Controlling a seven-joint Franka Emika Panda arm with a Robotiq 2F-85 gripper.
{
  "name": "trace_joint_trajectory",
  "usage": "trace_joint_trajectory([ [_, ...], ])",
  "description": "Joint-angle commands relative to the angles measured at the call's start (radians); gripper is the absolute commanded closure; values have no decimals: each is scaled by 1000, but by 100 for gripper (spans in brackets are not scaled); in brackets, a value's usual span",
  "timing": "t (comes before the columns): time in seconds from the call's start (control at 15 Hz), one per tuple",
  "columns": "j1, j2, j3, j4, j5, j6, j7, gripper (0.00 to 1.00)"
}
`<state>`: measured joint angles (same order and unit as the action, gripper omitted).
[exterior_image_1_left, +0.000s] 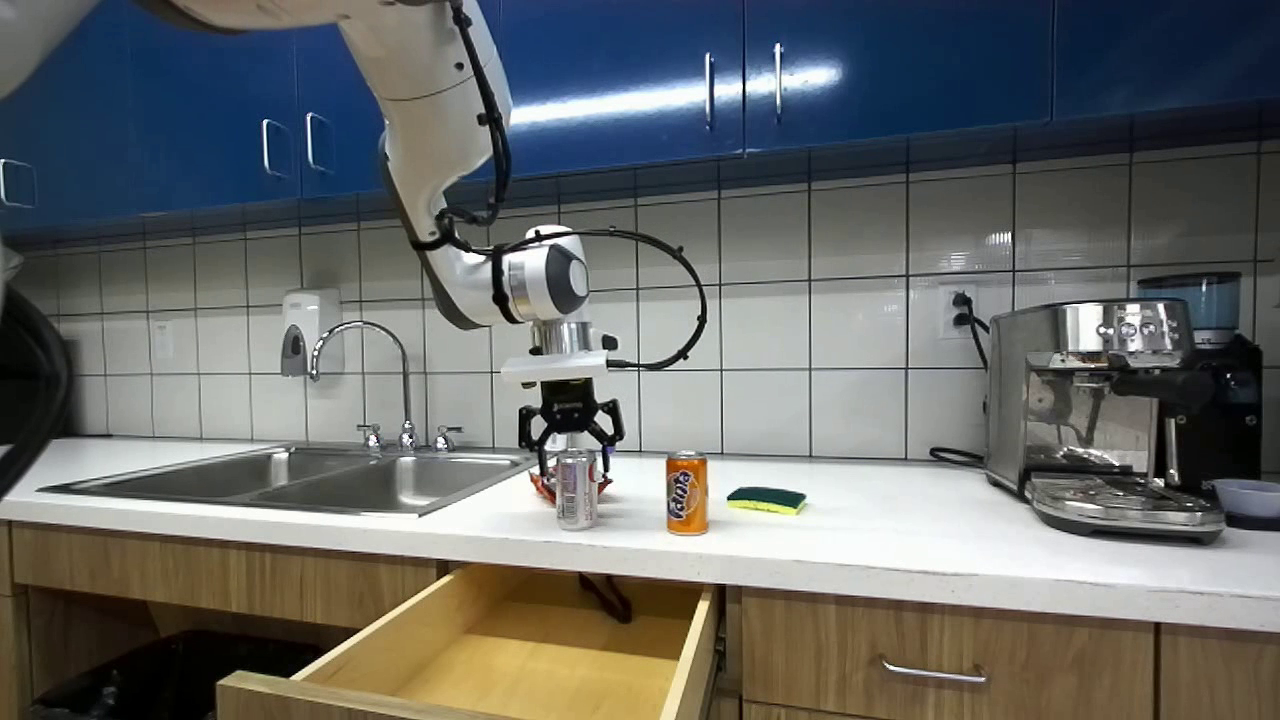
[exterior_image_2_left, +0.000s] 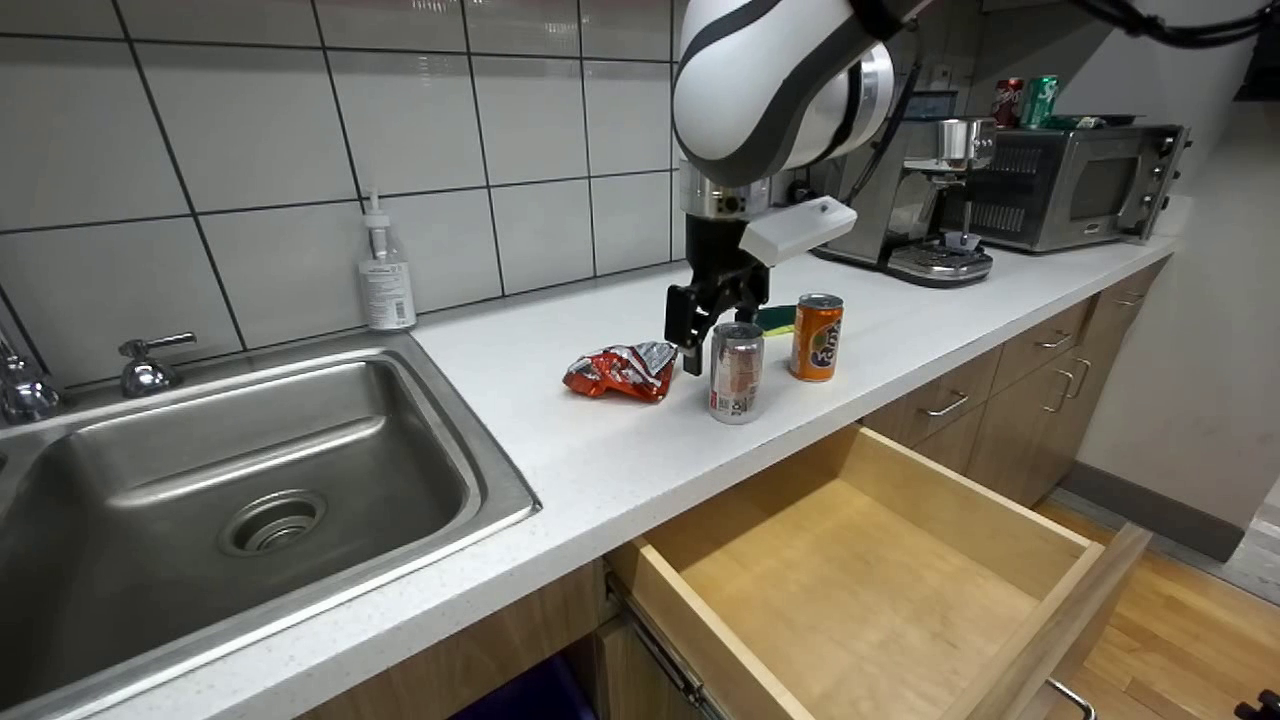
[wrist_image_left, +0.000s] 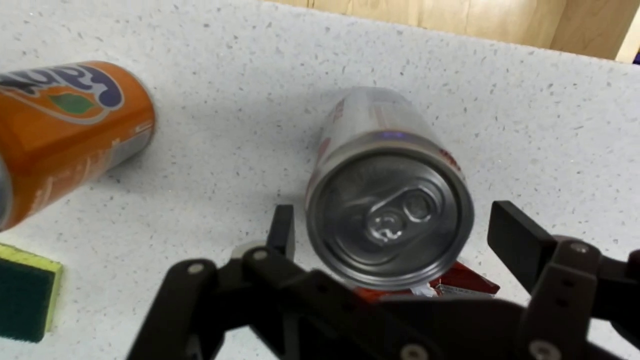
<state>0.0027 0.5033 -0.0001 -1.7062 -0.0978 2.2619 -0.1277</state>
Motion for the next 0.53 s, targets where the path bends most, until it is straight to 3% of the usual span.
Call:
trace_joint_trajectory([
  [0.0, -9, 2, 11, 15, 20, -32, -6, 26],
  [0.47, -7, -13, 8, -8, 17, -23, 2, 82],
])
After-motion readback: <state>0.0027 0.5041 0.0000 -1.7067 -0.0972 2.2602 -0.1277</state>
